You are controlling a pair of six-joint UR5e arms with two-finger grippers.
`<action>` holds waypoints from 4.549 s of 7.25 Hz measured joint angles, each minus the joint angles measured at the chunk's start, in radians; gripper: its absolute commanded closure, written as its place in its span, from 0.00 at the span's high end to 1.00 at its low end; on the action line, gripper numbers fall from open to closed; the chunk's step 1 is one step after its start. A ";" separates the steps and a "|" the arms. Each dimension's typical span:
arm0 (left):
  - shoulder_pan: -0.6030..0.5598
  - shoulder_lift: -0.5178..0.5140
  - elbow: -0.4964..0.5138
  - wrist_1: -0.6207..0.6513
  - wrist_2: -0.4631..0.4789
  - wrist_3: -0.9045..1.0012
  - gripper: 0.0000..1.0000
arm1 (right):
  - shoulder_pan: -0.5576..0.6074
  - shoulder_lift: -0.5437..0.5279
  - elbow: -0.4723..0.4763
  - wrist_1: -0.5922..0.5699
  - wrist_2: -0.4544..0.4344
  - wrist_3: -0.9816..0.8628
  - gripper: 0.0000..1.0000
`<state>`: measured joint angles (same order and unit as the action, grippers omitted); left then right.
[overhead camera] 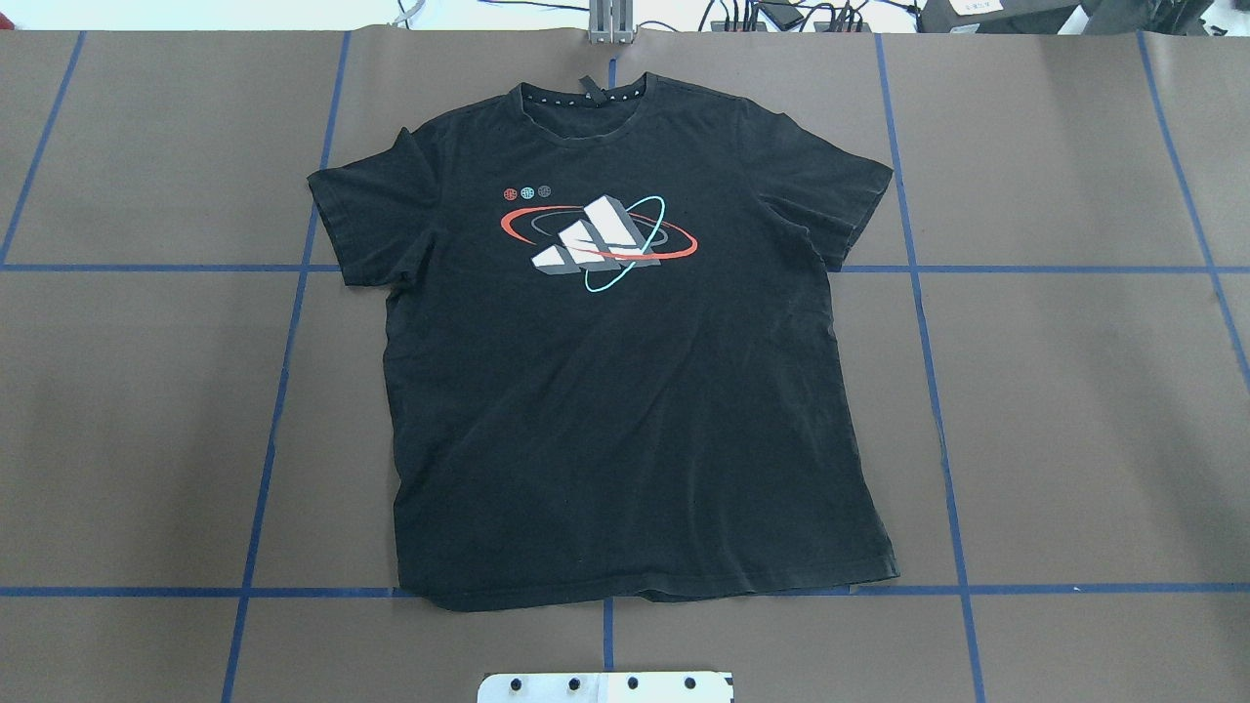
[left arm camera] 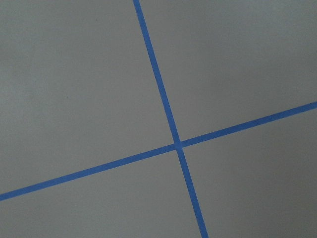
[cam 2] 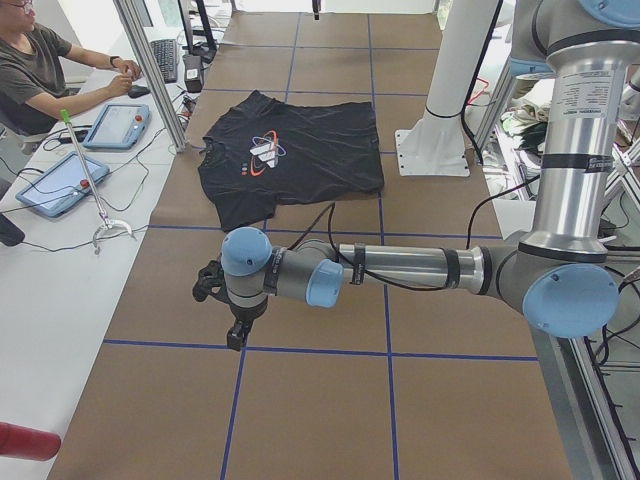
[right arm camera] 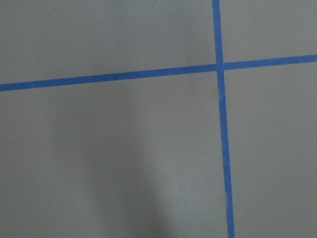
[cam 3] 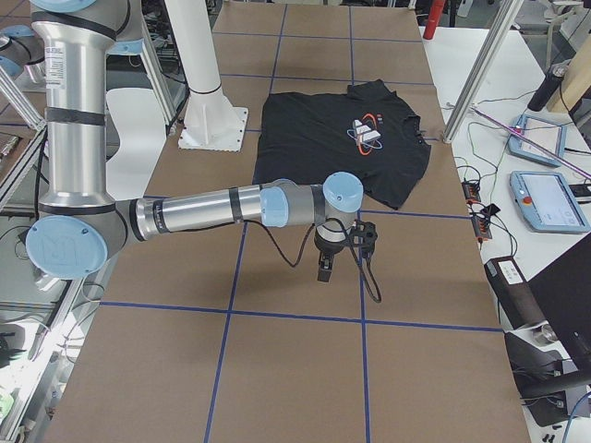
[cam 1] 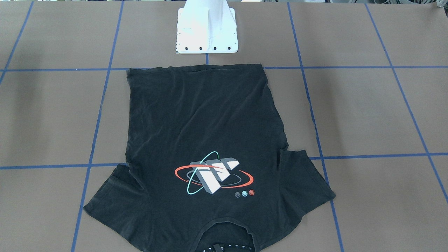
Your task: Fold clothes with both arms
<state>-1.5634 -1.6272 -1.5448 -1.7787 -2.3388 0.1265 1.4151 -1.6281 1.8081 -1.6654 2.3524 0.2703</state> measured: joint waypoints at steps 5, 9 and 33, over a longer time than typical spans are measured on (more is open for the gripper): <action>0.002 0.005 -0.014 -0.007 0.018 0.003 1.00 | -0.016 0.017 -0.001 0.009 0.003 0.016 1.00; 0.005 0.010 -0.016 -0.012 0.010 0.006 1.00 | -0.253 0.235 -0.054 0.016 -0.040 0.143 1.00; 0.003 0.065 -0.120 -0.050 0.010 0.006 1.00 | -0.452 0.863 -0.784 0.614 -0.069 0.643 0.00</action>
<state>-1.5606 -1.5627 -1.6649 -1.8283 -2.3283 0.1321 0.9629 -0.7652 1.0239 -1.0514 2.2829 0.9136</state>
